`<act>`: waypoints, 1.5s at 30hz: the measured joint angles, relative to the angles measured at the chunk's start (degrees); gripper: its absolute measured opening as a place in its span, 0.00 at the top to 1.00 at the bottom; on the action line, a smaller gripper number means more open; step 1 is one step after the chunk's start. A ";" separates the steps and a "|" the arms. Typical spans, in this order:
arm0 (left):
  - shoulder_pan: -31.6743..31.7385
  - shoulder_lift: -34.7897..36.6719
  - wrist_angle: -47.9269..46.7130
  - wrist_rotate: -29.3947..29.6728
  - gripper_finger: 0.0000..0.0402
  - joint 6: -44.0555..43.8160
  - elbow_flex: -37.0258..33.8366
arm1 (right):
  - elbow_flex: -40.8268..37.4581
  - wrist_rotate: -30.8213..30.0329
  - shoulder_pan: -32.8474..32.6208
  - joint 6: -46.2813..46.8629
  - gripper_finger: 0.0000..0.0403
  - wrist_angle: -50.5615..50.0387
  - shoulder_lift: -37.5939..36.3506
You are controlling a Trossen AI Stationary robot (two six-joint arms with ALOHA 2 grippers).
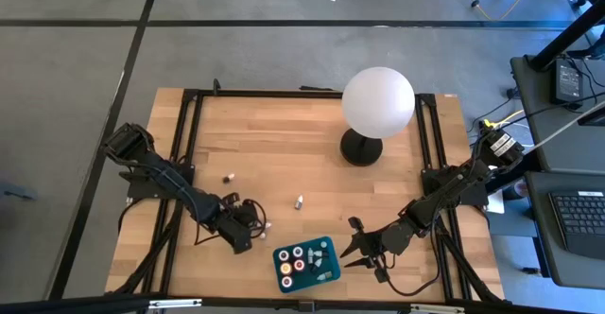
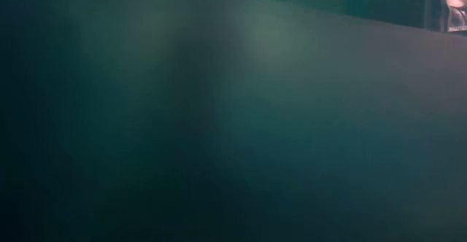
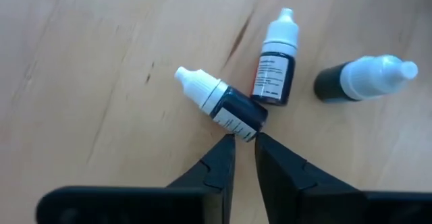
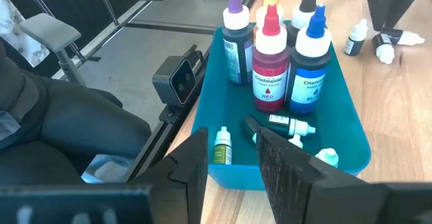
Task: Pick & Place food coloring
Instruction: Put the small green food coloring bottle into the blue bin
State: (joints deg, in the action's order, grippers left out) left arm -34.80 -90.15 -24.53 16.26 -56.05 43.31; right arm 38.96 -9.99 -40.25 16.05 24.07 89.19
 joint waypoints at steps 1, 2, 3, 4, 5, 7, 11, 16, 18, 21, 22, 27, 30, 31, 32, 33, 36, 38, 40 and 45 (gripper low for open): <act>0.02 0.00 0.00 0.15 0.87 -0.83 0.00 | 0.00 0.01 0.00 0.01 0.68 0.01 0.00; 0.02 0.00 0.00 0.27 0.87 -1.45 0.00 | 0.00 0.01 0.00 0.09 0.68 0.00 0.00; 0.02 0.00 0.00 0.32 0.87 -1.66 0.00 | 0.00 0.01 0.00 0.11 0.68 -0.01 0.00; 0.02 0.00 0.00 0.17 0.87 -1.64 0.00 | 0.00 -0.01 0.00 0.13 0.68 0.01 0.00; 0.02 0.02 -0.02 -0.35 0.87 -1.40 0.00 | 0.00 0.00 -0.01 0.12 0.68 0.01 0.00; 0.03 0.04 0.00 -1.94 0.87 -1.56 0.00 | 0.00 0.01 -0.01 0.13 0.68 0.01 0.00; 0.04 0.07 0.25 -2.85 0.86 -2.45 0.01 | 0.00 0.01 -0.01 0.07 0.68 0.01 0.00; 0.06 0.09 0.25 0.54 0.84 -3.19 0.04 | 0.00 0.00 -0.01 0.02 0.68 0.00 0.00; 0.06 0.11 0.22 2.34 0.81 -3.30 0.04 | 0.00 0.01 -0.02 0.02 0.68 0.01 0.00; 0.07 0.11 -0.21 3.38 0.74 -4.36 0.04 | 0.00 0.01 0.00 0.01 0.68 0.01 -0.01; 0.08 0.11 -0.73 3.55 0.72 -5.45 0.04 | 0.00 0.01 0.00 0.00 0.68 0.01 0.00; 0.08 0.11 -1.88 3.44 0.63 -10.58 0.04 | 0.00 0.01 0.00 0.00 0.68 -0.09 -0.02; 0.08 0.12 -1.86 3.74 0.60 -10.73 0.04 | 0.00 0.01 -0.02 -0.02 0.68 -0.57 -0.02; 0.08 0.13 -1.86 4.03 0.59 -10.73 0.06 | 0.00 0.01 -0.02 -0.02 0.68 -0.71 -0.02; 0.08 0.13 -1.86 4.47 0.59 -10.87 0.07 | 0.00 0.01 -0.01 -0.02 0.68 -0.90 -0.02; 0.10 0.14 -1.86 4.98 0.58 -11.30 0.07 | 0.00 0.01 -0.02 -0.02 0.68 -1.18 -0.02; 0.62 0.15 -1.86 6.73 0.57 -12.33 0.07 | 0.00 -0.01 -0.02 0.06 0.68 -1.63 -0.02; 1.35 0.15 -1.84 6.53 0.57 -12.28 0.11 | 0.00 -0.01 -0.02 0.03 0.68 -1.67 -0.02; 2.17 0.17 -1.88 5.89 0.56 -12.26 0.11 | 0.00 -0.01 -0.02 0.01 0.68 -1.70 -0.02; 4.17 1.53 -3.16 5.14 0.56 -12.23 0.11 | 0.00 -0.01 -0.02 0.00 0.68 -1.78 -0.02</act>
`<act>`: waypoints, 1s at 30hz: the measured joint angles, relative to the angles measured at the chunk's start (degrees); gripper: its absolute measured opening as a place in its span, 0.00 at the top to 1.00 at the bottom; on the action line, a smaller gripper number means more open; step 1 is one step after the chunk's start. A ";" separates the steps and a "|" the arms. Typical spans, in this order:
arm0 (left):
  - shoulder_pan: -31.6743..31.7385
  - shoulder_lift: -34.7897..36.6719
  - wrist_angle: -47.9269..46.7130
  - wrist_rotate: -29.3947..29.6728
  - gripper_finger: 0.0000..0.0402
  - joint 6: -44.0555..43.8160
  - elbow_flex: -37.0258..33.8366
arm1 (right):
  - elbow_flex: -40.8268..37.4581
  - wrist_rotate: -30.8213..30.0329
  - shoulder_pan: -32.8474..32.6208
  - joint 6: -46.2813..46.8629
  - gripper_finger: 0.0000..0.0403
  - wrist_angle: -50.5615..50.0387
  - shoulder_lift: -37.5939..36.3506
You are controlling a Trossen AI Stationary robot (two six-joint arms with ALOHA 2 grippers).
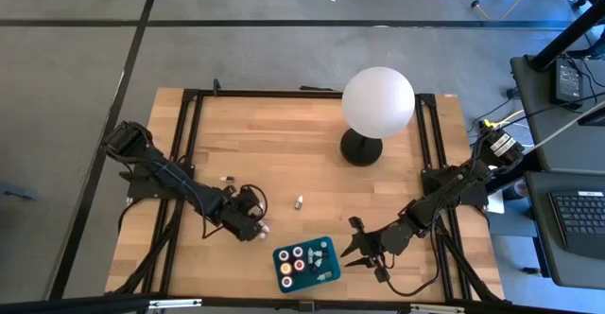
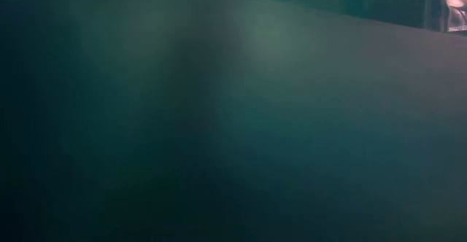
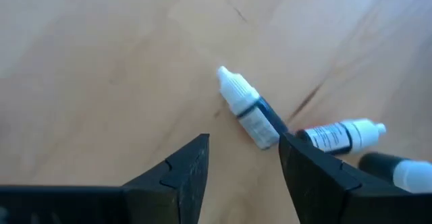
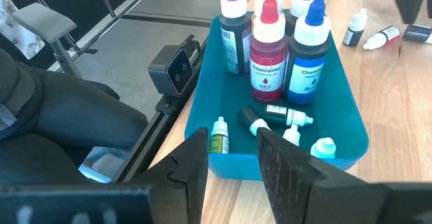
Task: Pick & Place food coloring
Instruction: Put the small green food coloring bottle into the blue bin
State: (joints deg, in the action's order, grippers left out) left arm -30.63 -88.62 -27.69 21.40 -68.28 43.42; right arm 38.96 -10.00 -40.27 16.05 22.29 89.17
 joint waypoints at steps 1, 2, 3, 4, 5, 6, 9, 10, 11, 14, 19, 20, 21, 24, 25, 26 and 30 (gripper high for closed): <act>0.25 0.67 -0.51 0.11 0.56 0.00 0.00 | 0.00 0.00 0.00 0.00 0.68 -0.01 0.00; 0.53 1.45 -0.90 0.24 0.56 0.00 0.00 | 0.00 0.00 0.01 0.00 0.68 -0.05 0.00; 0.79 2.23 -1.02 0.67 0.56 0.00 0.00 | 0.00 0.00 0.00 0.03 0.68 -0.21 0.00; 1.04 3.00 -0.98 1.18 0.56 -0.07 0.00 | 0.00 0.00 0.01 0.09 0.68 -0.37 0.00; 1.19 3.69 -0.82 1.85 0.56 -0.36 0.00 | 0.00 0.00 0.02 0.08 0.68 -0.59 0.00; 1.41 4.31 -0.36 2.29 0.56 -0.99 0.00 | 0.00 0.00 0.00 0.04 0.68 -0.69 0.00; 2.31 5.46 1.58 2.37 0.56 -4.69 0.04 | 0.00 -0.02 0.00 0.02 0.68 -0.89 0.00; 2.62 5.64 1.89 1.94 0.56 -5.44 0.04 | 0.00 -0.02 0.00 0.02 0.68 -0.97 0.00; 2.90 5.65 2.43 1.64 0.56 -5.46 0.04 | 0.00 -0.01 0.00 0.02 0.68 -1.02 0.00; 3.08 5.53 3.66 2.57 0.56 -4.99 0.04 | 0.00 -0.02 0.00 0.01 0.68 -1.10 0.00; 3.10 5.44 4.64 3.22 0.56 -3.70 0.04 | 0.00 -0.02 0.00 0.11 0.68 -1.28 0.00; 3.07 5.44 4.78 3.22 0.56 -3.87 0.04 | 0.00 -0.02 0.00 0.11 0.68 -1.30 0.00; 2.94 5.42 5.09 3.33 0.56 -3.89 0.04 | 0.00 -0.02 0.01 0.12 0.68 -1.28 0.00; 2.49 5.42 5.58 3.93 0.56 -2.88 0.04 | 0.00 -0.02 0.00 0.13 0.68 -1.28 0.00; 2.38 5.40 5.42 4.53 0.56 -2.69 0.04 | 0.00 -0.02 0.00 0.13 0.68 -1.28 0.00; 2.39 5.40 5.34 4.80 0.56 -3.08 0.04 | 0.00 -0.02 0.00 0.13 0.68 -1.30 0.00; 2.69 5.34 5.08 3.84 0.57 -4.80 0.04 | 0.00 -0.02 0.00 0.08 0.68 -1.29 0.00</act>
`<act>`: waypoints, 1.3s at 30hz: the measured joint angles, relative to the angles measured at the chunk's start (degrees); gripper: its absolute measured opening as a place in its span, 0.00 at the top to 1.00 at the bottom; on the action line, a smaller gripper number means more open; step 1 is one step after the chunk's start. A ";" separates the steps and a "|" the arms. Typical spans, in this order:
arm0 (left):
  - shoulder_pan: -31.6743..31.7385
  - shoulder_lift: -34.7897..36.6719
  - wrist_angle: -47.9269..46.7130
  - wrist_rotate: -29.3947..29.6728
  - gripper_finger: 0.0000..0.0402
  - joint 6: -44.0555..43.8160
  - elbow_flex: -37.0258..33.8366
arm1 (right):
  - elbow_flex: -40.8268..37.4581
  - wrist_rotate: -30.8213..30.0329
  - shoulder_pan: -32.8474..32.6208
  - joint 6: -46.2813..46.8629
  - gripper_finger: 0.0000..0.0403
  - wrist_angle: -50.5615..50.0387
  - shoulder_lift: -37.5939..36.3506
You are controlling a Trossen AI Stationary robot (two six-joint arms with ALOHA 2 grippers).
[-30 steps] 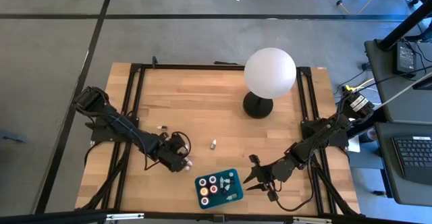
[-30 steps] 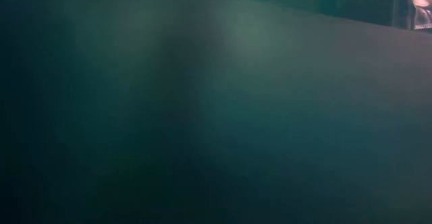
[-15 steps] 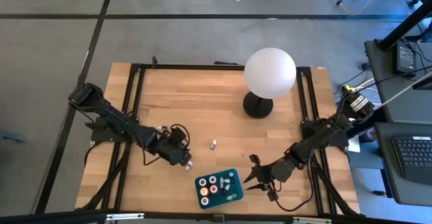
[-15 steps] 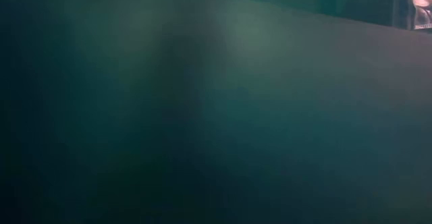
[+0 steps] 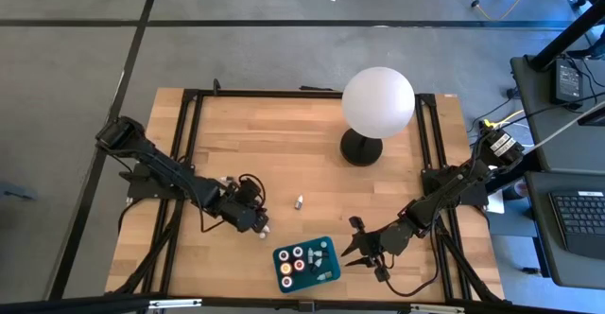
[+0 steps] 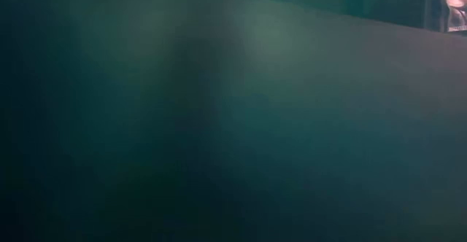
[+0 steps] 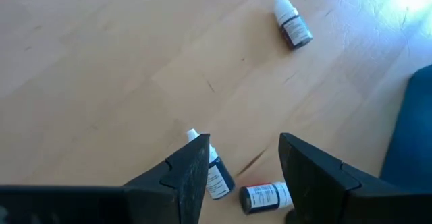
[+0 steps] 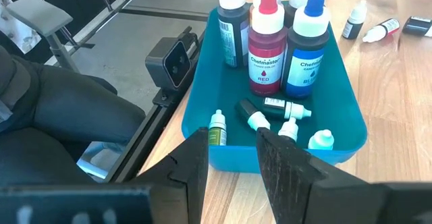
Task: Pick & Place food coloring
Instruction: Put the small green food coloring bottle into the blue bin
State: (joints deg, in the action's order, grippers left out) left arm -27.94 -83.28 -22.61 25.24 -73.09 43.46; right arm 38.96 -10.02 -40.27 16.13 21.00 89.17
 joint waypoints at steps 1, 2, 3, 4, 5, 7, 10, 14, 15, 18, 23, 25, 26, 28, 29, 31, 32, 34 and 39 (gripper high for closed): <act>-0.02 -0.18 0.01 -0.18 0.57 0.50 0.00 | 0.00 0.00 0.00 -0.01 0.68 0.01 0.00; -0.08 -0.49 -0.01 -0.19 0.57 1.10 0.00 | 0.00 0.00 0.01 -0.01 0.68 0.01 0.00; -0.18 -0.87 -0.04 -0.05 0.57 1.49 0.00 | 0.00 0.00 0.00 0.02 0.68 0.01 0.00; -0.22 -1.32 0.03 0.16 0.57 1.69 0.00 | 0.00 0.00 0.02 0.03 0.68 0.01 0.00; -0.21 -1.86 0.14 0.28 0.56 1.66 0.00 | 0.00 0.00 0.02 0.03 0.68 0.01 0.00; -0.17 -2.98 0.11 0.16 0.56 1.02 0.00 | 0.00 -0.02 0.01 -0.03 0.68 0.01 0.00; -0.11 -4.58 0.11 -0.77 0.57 0.36 -0.02 | 0.00 -0.02 0.00 0.02 0.68 0.01 0.00; -0.13 -6.37 -0.11 -2.75 0.57 0.33 -0.02 | 0.00 -0.04 0.01 -0.05 0.68 0.01 0.00; -0.13 -6.77 0.03 -2.76 0.56 0.28 -0.02 | 0.00 -0.04 0.00 -0.05 0.68 0.03 0.00; -0.12 -7.78 0.14 -2.74 0.56 0.25 -0.02 | 0.00 -0.05 0.01 -0.08 0.68 0.02 0.00; -0.09 -9.99 0.01 -3.14 0.58 0.35 0.00 | 0.00 -0.07 0.00 -0.08 0.68 0.01 0.00; -0.13 -10.46 -0.05 -3.09 0.58 0.42 0.11 | 0.00 -0.06 0.01 -0.08 0.68 0.01 0.00; -0.11 -10.54 -0.09 -3.11 0.59 0.42 0.09 | 0.00 -0.07 0.01 -0.08 0.68 0.01 0.00; -0.11 -10.53 -0.13 -3.00 0.61 0.42 0.09 | 0.00 -0.07 0.01 -0.09 0.68 -0.01 0.00; -0.11 -10.33 -0.20 -3.04 0.62 0.44 0.05 | 0.00 -0.07 0.00 -0.10 0.68 -0.01 0.00; -0.07 -10.19 -0.20 -3.35 0.65 1.53 0.00 | 0.00 -0.07 0.00 -0.10 0.68 -0.03 0.00; -0.07 -10.17 -0.23 -3.35 0.67 2.42 0.00 | 0.00 -0.07 0.02 -0.10 0.68 -0.03 0.00; -0.07 -10.17 -0.39 -3.46 0.70 3.95 -0.02 | 0.00 -0.05 0.00 -0.10 0.68 -0.03 0.00; -0.02 -9.77 -0.37 -4.63 0.78 5.48 -0.11 | 0.00 -0.07 0.00 -0.10 0.68 -0.08 0.00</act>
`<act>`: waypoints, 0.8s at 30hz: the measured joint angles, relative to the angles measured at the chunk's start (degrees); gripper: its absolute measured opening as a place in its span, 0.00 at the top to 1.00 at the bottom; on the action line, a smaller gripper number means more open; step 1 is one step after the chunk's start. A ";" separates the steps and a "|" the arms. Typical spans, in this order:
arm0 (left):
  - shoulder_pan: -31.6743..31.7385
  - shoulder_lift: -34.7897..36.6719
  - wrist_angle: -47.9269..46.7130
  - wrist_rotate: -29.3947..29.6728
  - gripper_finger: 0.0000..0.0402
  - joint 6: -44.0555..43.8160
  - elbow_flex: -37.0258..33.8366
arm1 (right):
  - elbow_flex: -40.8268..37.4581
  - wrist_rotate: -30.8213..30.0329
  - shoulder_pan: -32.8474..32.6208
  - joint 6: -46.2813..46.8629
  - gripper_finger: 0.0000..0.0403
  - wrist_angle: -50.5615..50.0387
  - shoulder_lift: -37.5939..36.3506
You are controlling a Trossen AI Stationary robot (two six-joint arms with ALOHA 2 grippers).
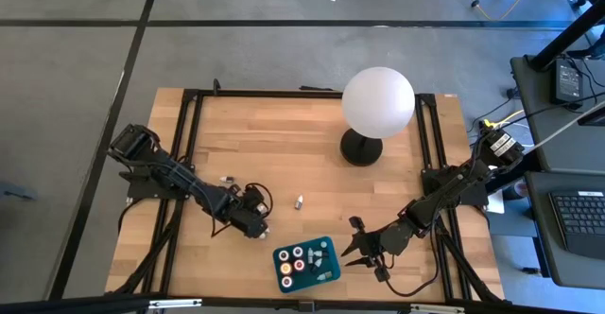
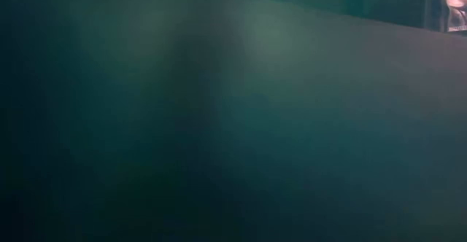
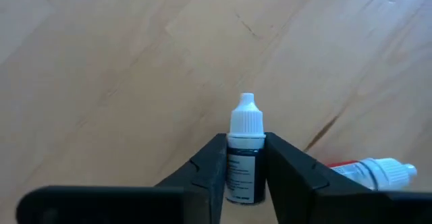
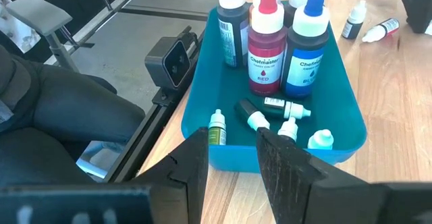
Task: Pick & Place food coloring
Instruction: Put the small green food coloring bottle into the blue bin
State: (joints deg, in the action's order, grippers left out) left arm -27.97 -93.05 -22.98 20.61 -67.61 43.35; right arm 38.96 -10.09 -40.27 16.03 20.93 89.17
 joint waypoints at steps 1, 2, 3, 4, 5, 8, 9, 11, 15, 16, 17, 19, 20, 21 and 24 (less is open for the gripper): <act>0.00 0.18 0.24 -0.33 0.79 0.07 0.00 | 0.00 0.00 0.00 -0.01 0.68 0.00 0.00; 0.00 0.41 0.52 -0.84 0.80 0.30 0.00 | 0.00 0.00 0.00 -0.02 0.68 0.00 0.00; 0.00 0.81 0.72 -1.60 0.81 0.63 -0.02 | 0.00 0.00 0.02 -0.02 0.68 0.00 0.00; -0.07 1.34 0.83 -2.23 0.81 1.07 -0.02 | 0.00 0.00 0.01 -0.01 0.68 -0.02 0.00; -0.13 1.77 0.95 -2.34 0.81 1.32 -0.02 | 0.00 0.00 0.00 0.00 0.68 -0.02 0.00; -0.04 2.85 0.85 -2.85 0.79 1.48 -0.02 | 0.00 0.00 0.00 -0.01 0.68 -0.04 0.00; -0.02 3.32 0.83 -3.12 0.78 1.53 -0.02 | 0.00 0.00 0.00 -0.01 0.68 -0.05 0.00; -0.05 4.28 0.77 -3.58 0.78 1.55 -0.02 | 0.00 0.00 0.01 -0.02 0.68 -0.07 0.00; -0.04 7.29 0.63 -3.59 0.78 2.83 -0.02 | 0.00 0.02 0.02 -0.02 0.68 -0.07 0.00; 0.00 8.31 0.47 -3.66 0.79 3.19 -0.02 | 0.00 0.01 0.00 0.00 0.68 -0.07 0.00; 0.00 9.56 0.29 -3.91 0.79 3.52 -0.02 | 0.00 0.02 0.00 -0.01 0.68 -0.07 0.00; 0.00 12.23 0.50 -3.86 0.80 3.86 -0.02 | 0.00 0.02 0.02 -0.01 0.68 -0.07 0.00; -0.01 13.63 0.60 -3.49 0.80 3.95 -0.02 | 0.00 0.02 0.00 0.00 0.68 -0.07 0.00; -0.02 14.95 0.94 -2.62 0.80 4.38 -0.02 | 0.00 0.00 0.00 -0.02 0.68 -0.07 0.00; 0.00 18.00 5.53 1.72 0.78 7.55 -0.02 | 0.00 -0.35 0.02 -0.26 0.68 -0.07 0.00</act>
State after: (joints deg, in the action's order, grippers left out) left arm -27.97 -75.04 -17.45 22.33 -60.05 43.33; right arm 38.96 -10.44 -40.25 15.77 20.86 89.17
